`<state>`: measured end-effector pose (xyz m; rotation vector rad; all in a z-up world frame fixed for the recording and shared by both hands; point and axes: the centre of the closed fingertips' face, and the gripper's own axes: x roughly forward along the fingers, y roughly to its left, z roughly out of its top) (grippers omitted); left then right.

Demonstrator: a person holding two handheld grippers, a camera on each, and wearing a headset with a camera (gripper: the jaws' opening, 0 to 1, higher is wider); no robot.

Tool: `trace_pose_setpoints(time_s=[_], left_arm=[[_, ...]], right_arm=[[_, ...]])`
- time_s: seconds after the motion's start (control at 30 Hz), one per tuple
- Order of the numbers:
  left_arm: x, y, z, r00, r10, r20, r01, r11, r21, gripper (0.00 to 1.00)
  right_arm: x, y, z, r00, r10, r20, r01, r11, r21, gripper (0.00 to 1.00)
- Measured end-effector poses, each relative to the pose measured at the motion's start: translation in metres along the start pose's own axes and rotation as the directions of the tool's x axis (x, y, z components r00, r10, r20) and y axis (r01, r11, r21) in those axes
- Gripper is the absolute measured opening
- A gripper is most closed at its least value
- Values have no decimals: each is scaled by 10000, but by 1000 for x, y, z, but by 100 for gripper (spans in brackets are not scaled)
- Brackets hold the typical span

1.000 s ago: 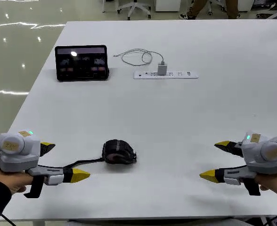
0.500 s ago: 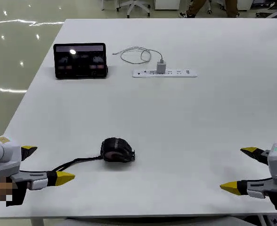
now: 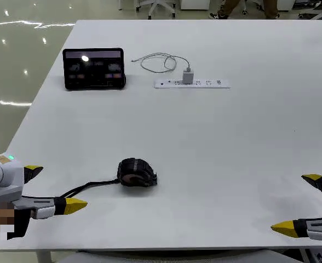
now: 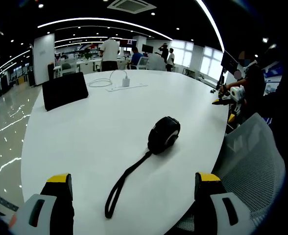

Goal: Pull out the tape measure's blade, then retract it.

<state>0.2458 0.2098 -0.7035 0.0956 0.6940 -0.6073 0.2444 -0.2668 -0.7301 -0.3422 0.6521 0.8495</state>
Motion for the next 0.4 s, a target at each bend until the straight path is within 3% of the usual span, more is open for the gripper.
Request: trace_pose_setpoints(time_s=[0.4], left_arm=[[7,-1,11,9998,-154,109,152,9997,210,100]], right_arm=[[-2,0,1,10000,-68,-49,68,10000,25,100]])
